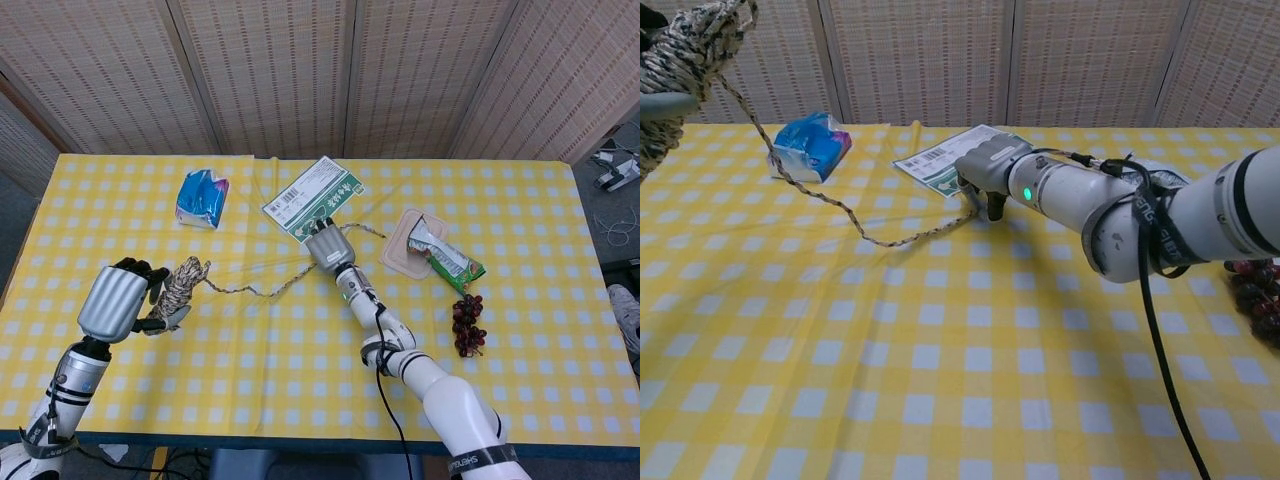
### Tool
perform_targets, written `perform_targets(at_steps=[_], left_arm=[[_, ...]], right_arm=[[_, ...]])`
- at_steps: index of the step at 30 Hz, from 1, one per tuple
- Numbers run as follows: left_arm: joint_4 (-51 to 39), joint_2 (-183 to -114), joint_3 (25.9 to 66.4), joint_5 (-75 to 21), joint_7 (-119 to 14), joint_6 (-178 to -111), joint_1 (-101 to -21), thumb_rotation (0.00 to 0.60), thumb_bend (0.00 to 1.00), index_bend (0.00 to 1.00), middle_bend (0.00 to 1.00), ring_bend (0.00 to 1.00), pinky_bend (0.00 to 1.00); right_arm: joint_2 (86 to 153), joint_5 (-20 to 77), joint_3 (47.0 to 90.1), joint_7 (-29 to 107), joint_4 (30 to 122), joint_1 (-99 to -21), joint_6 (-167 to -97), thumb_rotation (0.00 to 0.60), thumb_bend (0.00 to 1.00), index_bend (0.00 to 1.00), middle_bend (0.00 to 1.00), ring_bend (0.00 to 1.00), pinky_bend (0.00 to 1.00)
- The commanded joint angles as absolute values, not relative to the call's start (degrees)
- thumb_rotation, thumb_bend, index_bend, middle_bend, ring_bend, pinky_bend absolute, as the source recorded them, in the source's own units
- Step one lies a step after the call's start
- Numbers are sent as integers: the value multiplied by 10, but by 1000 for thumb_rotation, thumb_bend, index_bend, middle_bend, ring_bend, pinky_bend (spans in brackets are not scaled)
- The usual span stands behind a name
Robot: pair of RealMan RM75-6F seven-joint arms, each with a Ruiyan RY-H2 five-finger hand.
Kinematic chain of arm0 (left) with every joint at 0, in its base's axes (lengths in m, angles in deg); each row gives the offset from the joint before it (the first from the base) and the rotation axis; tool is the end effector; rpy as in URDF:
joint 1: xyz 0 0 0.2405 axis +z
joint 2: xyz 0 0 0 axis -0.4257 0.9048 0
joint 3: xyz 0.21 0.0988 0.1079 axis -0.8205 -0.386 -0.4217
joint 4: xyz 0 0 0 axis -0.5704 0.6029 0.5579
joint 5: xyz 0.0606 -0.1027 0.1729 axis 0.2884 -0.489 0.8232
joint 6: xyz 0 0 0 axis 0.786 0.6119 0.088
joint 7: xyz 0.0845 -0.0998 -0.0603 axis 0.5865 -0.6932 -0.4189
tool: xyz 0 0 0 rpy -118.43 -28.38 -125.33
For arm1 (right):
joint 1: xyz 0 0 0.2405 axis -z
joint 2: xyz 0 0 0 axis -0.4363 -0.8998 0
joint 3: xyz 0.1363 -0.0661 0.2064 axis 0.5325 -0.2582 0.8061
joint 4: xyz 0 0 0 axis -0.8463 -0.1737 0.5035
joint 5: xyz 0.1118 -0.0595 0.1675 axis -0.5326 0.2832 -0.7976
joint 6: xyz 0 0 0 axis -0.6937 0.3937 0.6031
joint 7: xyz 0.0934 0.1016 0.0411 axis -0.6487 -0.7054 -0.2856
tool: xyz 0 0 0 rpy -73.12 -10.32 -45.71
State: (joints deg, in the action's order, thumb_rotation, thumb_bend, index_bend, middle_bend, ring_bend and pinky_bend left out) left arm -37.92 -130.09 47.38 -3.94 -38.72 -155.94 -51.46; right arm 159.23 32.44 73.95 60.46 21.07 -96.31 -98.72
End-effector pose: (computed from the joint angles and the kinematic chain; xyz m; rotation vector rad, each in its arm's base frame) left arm -0.1720 0.2815 0.1321 -1.6629 -0.6731 -1.1469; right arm -0.0685 -0.4558 -0.1283 2.0324 -0.4845 0.5699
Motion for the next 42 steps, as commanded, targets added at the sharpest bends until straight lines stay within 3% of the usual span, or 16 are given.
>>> perform_targets(at_steps=[1, 6, 10, 20, 25, 32, 42], left_arm=[[-379, -1295, 484, -53, -389, -1555, -519, 353, 241, 703, 718, 536, 477], [-380, -1286, 508, -87, -396, -1549, -527, 354, 241, 705, 718, 536, 477], [-382, -1284, 529, -126, -394, -1542, -536, 353, 241, 706, 718, 536, 479], [-374, -1300, 586, -273, -324, -1513, -586, 356, 241, 707, 718, 536, 488], [-369, -1316, 599, -334, -275, -1505, -616, 355, 241, 706, 718, 536, 497], [-359, -1334, 588, -380, -210, -1496, -648, 355, 241, 706, 718, 536, 502], [-361, -1380, 563, -399, -149, -1501, -686, 354, 241, 703, 718, 536, 506]], right_arm=[[1582, 333, 737, 594, 223, -955, -1000, 600, 421, 576, 318, 141, 169], [1542, 353, 730, 578, 276, -935, -1044, 600, 426, 580, 323, 143, 168], [1480, 374, 724, 573, 372, -910, -1096, 600, 430, 582, 324, 144, 168], [1237, 412, 716, 666, 766, -843, -1201, 600, 430, 585, 334, 147, 168], [1153, 422, 732, 699, 899, -831, -1229, 600, 430, 587, 343, 158, 168], [1092, 445, 762, 680, 996, -827, -1261, 600, 430, 590, 344, 162, 168], [1070, 416, 820, 660, 1039, -855, -1263, 600, 430, 590, 344, 162, 168]])
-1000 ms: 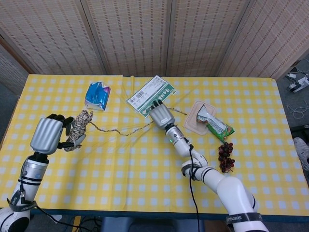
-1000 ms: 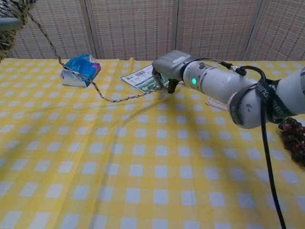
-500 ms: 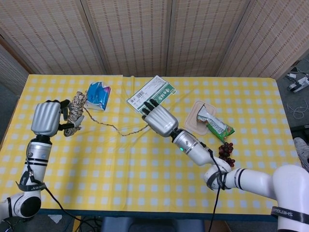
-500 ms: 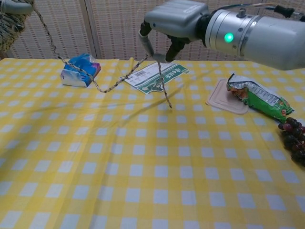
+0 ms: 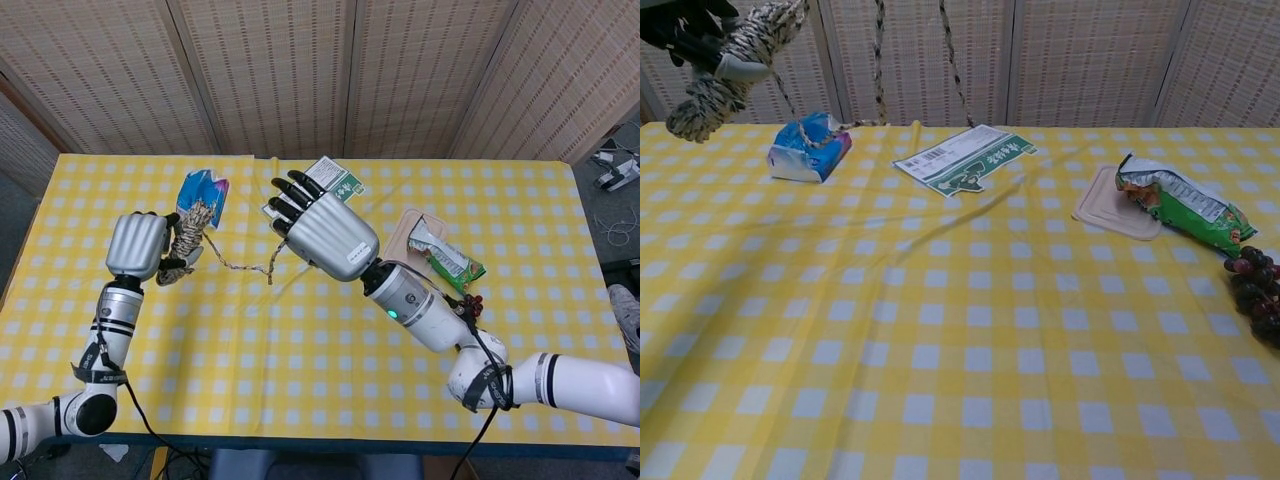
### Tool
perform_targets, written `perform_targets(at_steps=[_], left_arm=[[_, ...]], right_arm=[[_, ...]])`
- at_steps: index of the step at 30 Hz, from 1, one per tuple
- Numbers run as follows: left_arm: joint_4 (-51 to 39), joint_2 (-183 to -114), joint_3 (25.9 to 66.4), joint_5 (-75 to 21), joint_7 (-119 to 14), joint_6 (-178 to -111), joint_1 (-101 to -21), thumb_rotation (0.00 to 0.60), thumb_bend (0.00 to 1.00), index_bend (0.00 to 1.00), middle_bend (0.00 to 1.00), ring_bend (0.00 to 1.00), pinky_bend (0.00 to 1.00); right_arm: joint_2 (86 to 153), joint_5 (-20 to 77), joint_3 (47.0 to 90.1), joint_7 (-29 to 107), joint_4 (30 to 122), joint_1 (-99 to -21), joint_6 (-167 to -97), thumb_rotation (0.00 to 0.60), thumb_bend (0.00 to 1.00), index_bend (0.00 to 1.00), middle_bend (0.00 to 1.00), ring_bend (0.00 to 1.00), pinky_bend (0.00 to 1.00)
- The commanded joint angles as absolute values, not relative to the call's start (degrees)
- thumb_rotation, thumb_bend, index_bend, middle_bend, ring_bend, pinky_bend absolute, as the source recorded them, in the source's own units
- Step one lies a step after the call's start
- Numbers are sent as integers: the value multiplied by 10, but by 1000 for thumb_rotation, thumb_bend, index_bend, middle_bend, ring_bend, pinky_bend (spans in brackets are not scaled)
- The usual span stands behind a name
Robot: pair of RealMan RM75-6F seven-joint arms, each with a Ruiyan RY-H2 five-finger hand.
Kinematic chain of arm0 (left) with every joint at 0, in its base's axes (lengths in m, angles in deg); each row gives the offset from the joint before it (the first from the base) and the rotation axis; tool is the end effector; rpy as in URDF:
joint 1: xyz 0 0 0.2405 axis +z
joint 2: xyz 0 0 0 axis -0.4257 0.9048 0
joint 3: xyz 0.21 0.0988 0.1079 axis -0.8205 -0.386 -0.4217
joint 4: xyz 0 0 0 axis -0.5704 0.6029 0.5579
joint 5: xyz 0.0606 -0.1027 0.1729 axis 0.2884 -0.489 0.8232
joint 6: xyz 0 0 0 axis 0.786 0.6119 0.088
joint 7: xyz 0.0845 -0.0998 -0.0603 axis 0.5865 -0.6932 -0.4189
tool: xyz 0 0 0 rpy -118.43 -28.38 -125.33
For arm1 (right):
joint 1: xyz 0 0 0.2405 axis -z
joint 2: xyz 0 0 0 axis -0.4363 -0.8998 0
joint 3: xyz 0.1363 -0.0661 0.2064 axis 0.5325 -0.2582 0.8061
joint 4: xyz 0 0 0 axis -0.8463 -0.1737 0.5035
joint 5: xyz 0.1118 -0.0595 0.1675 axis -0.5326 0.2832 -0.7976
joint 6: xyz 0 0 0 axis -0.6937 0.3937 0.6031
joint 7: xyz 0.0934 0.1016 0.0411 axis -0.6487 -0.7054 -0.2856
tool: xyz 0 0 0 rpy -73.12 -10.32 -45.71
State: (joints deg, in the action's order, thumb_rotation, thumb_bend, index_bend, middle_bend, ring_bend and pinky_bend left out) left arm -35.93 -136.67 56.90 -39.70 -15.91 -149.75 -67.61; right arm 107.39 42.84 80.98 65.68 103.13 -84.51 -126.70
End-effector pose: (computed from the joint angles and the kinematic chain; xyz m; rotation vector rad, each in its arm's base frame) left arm -0.1286 0.3672 0.1153 -1.5258 -0.7512 -0.8968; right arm 0.0412 -0.3561 0.1087 1.9422 -0.1717 1.3925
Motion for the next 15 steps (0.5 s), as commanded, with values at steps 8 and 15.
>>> perform_targets(at_steps=[8, 15], left_arm=[[-384, -1423, 563, -381, -141, -1520, -711, 360, 241, 702, 718, 535, 509], [-406, -1448, 571, -355, -157, -1533, -725, 385, 241, 702, 718, 536, 509]], right_arm=[[1087, 355, 848, 693, 1028, -901, -1243, 600, 430, 590, 342, 162, 168], [1107, 284, 863, 731, 998, -943, -1227, 600, 430, 590, 334, 162, 168]])
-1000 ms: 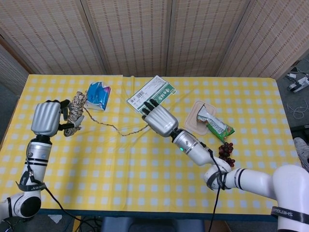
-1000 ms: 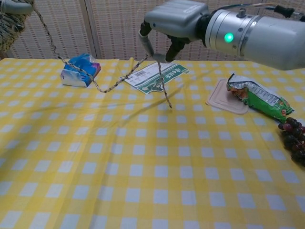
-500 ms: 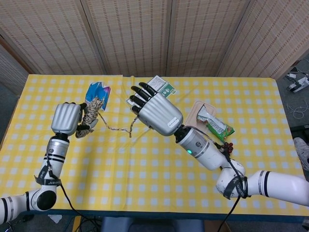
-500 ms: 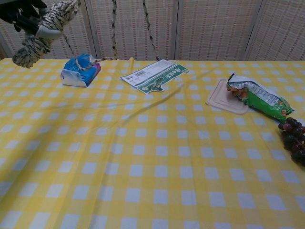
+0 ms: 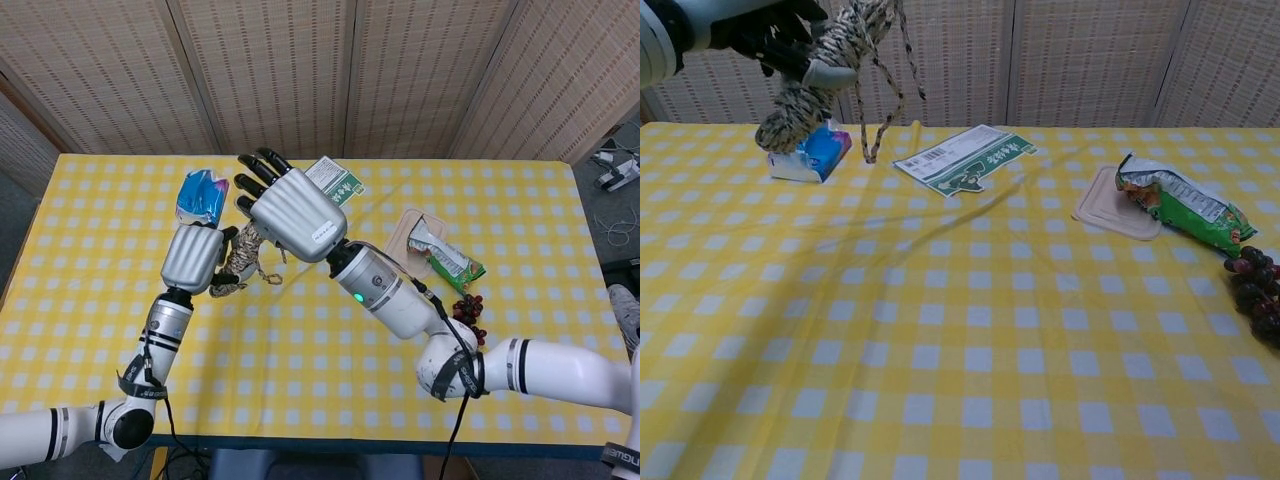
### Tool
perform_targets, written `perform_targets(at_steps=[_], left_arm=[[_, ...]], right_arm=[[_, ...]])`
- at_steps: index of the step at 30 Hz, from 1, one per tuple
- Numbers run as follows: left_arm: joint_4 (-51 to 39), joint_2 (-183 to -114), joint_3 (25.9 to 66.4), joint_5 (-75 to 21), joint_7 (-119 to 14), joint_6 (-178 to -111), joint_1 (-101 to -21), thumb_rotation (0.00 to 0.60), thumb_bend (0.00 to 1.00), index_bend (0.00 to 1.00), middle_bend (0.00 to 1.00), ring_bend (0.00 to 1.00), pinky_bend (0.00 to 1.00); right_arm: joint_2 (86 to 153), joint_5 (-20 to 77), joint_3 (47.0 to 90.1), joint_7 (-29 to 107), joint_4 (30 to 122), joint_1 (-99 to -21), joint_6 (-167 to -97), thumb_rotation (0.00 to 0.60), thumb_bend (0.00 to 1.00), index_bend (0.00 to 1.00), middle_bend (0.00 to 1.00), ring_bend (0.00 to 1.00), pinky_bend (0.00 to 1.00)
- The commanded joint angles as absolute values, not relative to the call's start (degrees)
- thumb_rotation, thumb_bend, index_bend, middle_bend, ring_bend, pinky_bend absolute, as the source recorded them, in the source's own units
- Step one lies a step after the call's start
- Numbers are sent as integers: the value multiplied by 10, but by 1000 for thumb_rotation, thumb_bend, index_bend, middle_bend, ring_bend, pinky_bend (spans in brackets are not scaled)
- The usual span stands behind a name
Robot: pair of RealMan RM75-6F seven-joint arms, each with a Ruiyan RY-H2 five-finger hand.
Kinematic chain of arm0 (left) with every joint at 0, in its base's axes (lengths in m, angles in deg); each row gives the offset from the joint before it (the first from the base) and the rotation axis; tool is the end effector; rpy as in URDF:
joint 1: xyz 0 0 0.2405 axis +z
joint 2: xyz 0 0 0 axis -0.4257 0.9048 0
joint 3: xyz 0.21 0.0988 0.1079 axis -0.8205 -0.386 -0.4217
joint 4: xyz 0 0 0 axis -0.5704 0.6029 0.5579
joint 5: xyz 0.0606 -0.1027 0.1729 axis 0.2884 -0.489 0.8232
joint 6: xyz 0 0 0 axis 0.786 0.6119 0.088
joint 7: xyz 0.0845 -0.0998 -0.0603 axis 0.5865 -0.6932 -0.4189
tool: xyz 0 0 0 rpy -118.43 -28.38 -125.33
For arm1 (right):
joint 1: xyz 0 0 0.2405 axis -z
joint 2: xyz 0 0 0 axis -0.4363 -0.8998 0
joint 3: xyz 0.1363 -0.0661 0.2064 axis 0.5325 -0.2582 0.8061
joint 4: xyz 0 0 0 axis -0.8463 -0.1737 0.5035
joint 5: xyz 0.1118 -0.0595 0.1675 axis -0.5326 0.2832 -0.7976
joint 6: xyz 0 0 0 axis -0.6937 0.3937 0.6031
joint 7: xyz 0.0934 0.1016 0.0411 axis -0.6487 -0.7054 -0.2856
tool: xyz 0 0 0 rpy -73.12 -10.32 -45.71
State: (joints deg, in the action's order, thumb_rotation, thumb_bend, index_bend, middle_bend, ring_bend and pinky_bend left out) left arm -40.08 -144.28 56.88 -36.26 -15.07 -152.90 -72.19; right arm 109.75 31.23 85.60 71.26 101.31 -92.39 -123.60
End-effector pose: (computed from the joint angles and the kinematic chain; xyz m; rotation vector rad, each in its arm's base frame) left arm -0.0662 0.3479 0.0757 -1.6219 -0.7735 -1.0919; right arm 0.0915 -0.3715 0.1088 1.9149 -0.2054 1.4080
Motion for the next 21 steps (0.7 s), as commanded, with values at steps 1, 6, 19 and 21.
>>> perform_targets(at_steps=[1, 6, 19, 21], left_arm=[[-408, -1449, 571, -351, -159, -1533, -726, 387, 241, 702, 718, 536, 509], [-429, -1459, 577, -309, -204, -1539, -726, 415, 241, 702, 718, 535, 509], [-399, -1465, 586, -181, -344, -1587, -697, 506, 241, 697, 716, 536, 509], [-396, -1463, 590, -173, -361, -1594, -692, 507, 241, 697, 716, 535, 509]], right_arm=[[1108, 278, 863, 735, 995, -946, -1225, 600, 430, 590, 334, 162, 168], [1109, 221, 860, 770, 970, -972, -1212, 600, 430, 590, 332, 162, 168], [1114, 170, 826, 761, 917, -979, -1205, 600, 430, 590, 332, 162, 168], [1119, 169, 820, 751, 908, -978, -1203, 600, 430, 590, 332, 162, 168]])
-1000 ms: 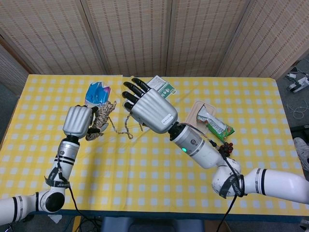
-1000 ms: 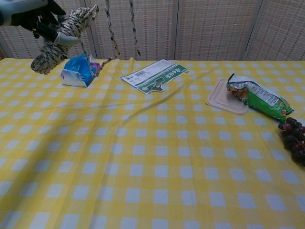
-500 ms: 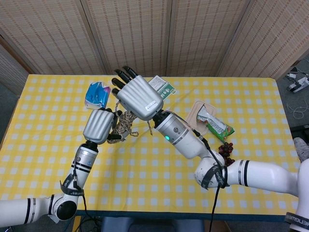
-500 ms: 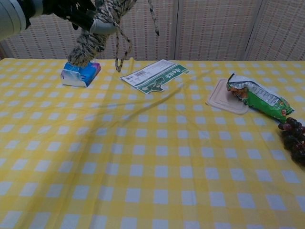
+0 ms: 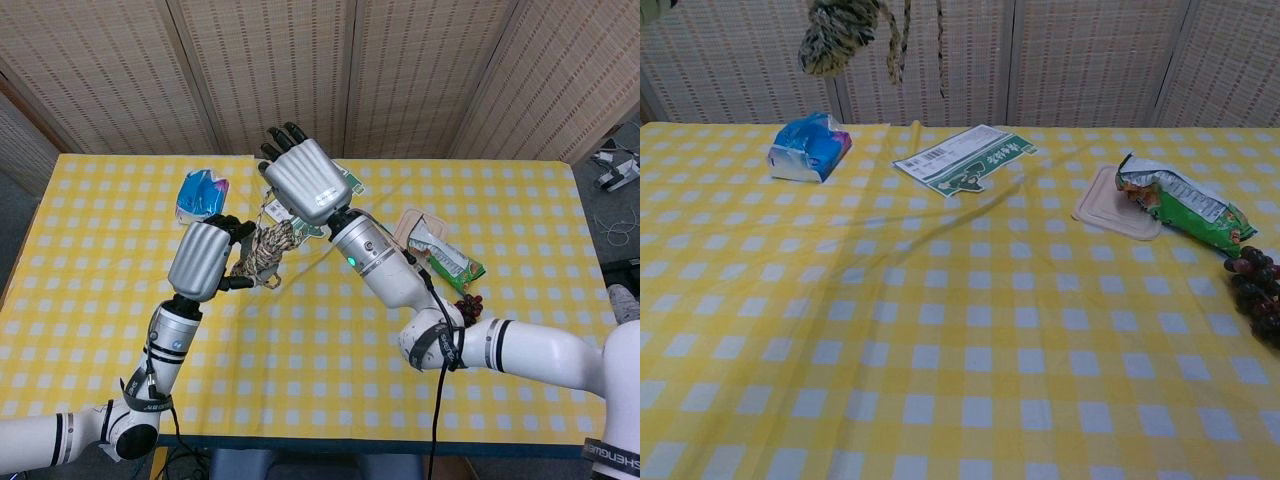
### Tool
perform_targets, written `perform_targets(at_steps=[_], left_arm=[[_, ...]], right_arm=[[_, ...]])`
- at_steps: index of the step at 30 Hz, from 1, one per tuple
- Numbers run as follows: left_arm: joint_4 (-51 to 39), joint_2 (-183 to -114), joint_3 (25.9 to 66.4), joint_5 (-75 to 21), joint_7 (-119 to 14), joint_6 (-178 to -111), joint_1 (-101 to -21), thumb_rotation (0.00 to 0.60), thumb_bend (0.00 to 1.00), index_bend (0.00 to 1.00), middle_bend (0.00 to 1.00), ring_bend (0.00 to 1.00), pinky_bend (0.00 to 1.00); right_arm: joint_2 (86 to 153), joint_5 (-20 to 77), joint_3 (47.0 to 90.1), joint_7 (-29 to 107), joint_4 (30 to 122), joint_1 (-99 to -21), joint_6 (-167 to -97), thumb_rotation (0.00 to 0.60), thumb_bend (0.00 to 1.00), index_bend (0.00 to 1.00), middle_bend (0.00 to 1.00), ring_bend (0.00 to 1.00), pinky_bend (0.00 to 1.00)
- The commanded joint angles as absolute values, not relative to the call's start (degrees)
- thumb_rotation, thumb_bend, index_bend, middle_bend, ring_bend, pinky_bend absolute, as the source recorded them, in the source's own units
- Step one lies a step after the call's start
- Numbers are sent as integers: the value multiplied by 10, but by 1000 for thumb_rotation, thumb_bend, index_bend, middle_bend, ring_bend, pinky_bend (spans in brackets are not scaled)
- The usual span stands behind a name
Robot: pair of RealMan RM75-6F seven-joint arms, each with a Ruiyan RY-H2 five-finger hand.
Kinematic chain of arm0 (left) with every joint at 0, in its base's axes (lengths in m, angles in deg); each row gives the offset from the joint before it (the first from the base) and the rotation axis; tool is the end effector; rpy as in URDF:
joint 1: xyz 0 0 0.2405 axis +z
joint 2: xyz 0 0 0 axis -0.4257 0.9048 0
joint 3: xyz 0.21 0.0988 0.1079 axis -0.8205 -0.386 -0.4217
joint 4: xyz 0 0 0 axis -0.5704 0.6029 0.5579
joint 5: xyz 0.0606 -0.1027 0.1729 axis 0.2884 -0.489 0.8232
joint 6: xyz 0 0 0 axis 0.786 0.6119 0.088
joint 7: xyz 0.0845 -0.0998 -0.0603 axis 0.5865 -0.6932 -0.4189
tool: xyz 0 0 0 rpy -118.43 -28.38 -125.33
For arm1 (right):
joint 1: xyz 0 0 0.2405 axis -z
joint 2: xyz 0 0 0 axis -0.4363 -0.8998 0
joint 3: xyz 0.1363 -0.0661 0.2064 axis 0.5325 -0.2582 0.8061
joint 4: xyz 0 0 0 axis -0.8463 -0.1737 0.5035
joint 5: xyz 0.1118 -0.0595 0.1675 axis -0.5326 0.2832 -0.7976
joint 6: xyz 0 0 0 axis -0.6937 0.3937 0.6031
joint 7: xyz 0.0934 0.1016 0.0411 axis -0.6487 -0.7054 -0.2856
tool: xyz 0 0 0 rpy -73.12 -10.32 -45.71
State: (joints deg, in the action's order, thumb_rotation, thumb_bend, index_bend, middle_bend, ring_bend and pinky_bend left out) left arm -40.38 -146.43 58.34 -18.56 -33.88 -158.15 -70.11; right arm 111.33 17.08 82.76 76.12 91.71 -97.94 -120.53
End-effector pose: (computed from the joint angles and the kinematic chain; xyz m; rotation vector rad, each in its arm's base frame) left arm -0.0343 0.3290 0.0938 -1.5372 -0.7954 -1.5688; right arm 0.0797 -0.4200 0.0984 1.8710 -0.3065 1.1881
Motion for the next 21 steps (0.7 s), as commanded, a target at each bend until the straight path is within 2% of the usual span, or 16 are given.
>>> perform_targets(at_steps=[1, 18, 21], left_arm=[[-398, -1461, 593, -173, -372, -1596, -689, 506, 241, 697, 716, 535, 509], [-411, -1404, 632, -231, -426, -1587, -656, 489, 241, 696, 716, 535, 509], [-412, -1394, 639, -250, -421, -1581, -654, 426, 241, 695, 716, 535, 509]], right_arm=[[1123, 170, 816, 746, 902, -977, -1203, 600, 430, 590, 332, 162, 168], [1163, 214, 744, 710, 841, -953, -1185, 600, 430, 590, 332, 162, 168], [1173, 226, 730, 712, 837, -950, -1182, 600, 430, 591, 332, 162, 168]])
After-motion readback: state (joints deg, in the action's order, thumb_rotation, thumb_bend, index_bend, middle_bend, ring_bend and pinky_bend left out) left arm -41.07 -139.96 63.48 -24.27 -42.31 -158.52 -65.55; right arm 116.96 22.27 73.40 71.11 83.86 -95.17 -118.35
